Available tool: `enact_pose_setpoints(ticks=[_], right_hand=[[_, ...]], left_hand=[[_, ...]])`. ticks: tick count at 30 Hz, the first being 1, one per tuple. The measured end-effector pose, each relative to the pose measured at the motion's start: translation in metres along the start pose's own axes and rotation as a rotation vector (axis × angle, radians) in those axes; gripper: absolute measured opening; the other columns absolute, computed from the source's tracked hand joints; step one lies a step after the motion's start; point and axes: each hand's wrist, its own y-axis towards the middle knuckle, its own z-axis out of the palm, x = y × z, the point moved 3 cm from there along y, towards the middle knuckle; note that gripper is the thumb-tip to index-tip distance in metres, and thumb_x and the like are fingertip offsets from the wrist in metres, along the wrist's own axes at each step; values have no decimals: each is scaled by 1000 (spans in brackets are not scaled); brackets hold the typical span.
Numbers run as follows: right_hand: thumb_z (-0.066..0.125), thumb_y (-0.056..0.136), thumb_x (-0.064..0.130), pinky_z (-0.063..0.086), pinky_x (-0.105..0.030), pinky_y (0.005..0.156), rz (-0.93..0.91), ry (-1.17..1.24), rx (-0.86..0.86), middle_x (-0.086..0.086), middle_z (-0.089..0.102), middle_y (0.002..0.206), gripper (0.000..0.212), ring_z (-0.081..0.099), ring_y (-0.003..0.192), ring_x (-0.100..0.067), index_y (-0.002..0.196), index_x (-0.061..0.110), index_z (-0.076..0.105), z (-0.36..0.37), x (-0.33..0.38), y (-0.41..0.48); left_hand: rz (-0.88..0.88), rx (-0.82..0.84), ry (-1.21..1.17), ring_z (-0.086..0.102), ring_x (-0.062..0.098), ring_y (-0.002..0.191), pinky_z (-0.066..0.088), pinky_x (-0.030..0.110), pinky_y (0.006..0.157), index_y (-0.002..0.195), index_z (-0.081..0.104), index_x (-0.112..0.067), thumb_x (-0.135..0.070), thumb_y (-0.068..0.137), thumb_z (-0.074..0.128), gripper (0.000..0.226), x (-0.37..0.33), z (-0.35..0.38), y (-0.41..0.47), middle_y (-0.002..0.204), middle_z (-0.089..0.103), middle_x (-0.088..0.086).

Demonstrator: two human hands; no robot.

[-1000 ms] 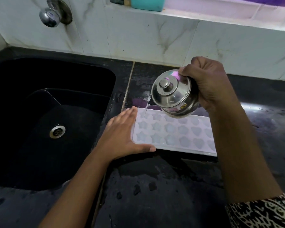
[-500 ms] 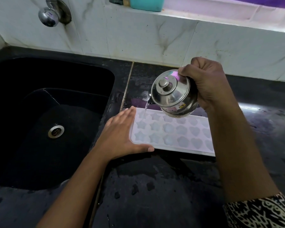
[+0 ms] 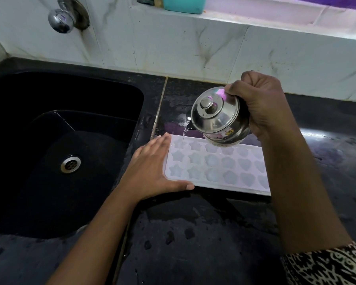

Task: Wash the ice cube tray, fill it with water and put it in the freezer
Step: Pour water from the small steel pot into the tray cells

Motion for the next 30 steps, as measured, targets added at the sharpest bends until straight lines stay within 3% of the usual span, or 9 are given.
enact_pose_setpoints(ticks=[12, 16, 21, 30], right_hand=[[64, 78, 7, 41, -16, 49, 11, 21, -31, 8, 42, 45, 38, 45, 44, -4, 50, 19, 42, 0, 0, -1], [62, 79, 3, 37, -16, 45, 65, 140, -60, 5, 39, 46, 35, 40, 42, -7, 54, 15, 40, -2, -2, 1], [64, 68, 7, 34, -17, 47, 82, 232, -59, -2, 38, 50, 30, 36, 46, -12, 50, 15, 42, -11, -1, 5], [66, 66, 12, 36, -17, 47, 46, 108, -34, 5, 40, 44, 35, 39, 43, -11, 41, 19, 43, -35, 1, 7]], left_hand=[[4, -2, 13, 3, 4, 147, 3, 30, 116, 155, 0, -26, -102, 41, 35, 141, 1, 1, 1, 163, 5, -11], [4, -8, 14, 3, 4, 147, 3, 29, 116, 155, 0, -26, -102, 41, 35, 141, 2, 2, 1, 163, 5, -11], [3, -5, 19, 3, 6, 148, 7, 35, 120, 155, 1, -25, -103, 41, 34, 142, 2, 2, 1, 163, 6, -10], [0, 8, 15, 2, 4, 148, 3, 33, 118, 155, -1, -26, -100, 42, 36, 140, 0, 1, 0, 163, 3, -11]])
